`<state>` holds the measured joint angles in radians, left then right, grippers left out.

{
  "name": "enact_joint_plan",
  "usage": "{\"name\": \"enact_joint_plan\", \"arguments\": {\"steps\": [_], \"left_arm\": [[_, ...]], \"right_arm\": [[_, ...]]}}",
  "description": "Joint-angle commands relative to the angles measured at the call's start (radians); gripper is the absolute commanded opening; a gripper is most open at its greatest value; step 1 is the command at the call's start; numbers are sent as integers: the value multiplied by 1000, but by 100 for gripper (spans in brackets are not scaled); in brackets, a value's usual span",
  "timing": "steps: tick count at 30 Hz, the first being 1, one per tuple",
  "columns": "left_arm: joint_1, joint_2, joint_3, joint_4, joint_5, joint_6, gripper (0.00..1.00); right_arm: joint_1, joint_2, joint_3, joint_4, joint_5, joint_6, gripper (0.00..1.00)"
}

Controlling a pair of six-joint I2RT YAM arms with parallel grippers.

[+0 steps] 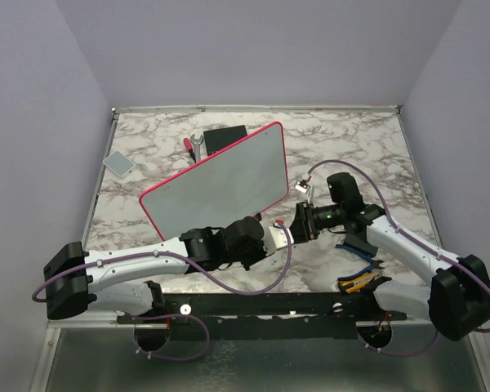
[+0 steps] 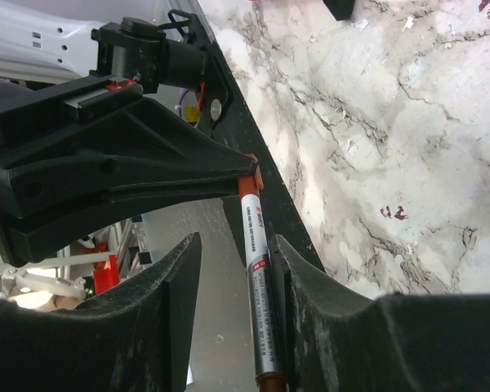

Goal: Write a sentence on the whiteboard
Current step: Open the whiteboard marker.

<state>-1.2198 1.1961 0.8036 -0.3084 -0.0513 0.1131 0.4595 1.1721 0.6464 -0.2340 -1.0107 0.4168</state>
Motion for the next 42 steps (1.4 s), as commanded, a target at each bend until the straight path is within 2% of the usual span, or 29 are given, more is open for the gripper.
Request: {"name": "enact_joint_plan", "arguments": {"steps": [1, 20, 28, 42], "left_arm": [[-5, 2, -11, 11, 18, 2, 0], [-5, 8, -10, 7, 18, 2, 0], [-6, 7, -13, 8, 16, 2, 0], [-5, -4, -29, 11, -4, 1, 0]], "right_arm": [[17, 12, -3, -34, -9, -24, 43], [45, 29, 2, -52, 4, -46, 31], [48, 25, 11, -32, -4, -30, 1], [37, -30, 135, -244, 101, -117, 0]]}}
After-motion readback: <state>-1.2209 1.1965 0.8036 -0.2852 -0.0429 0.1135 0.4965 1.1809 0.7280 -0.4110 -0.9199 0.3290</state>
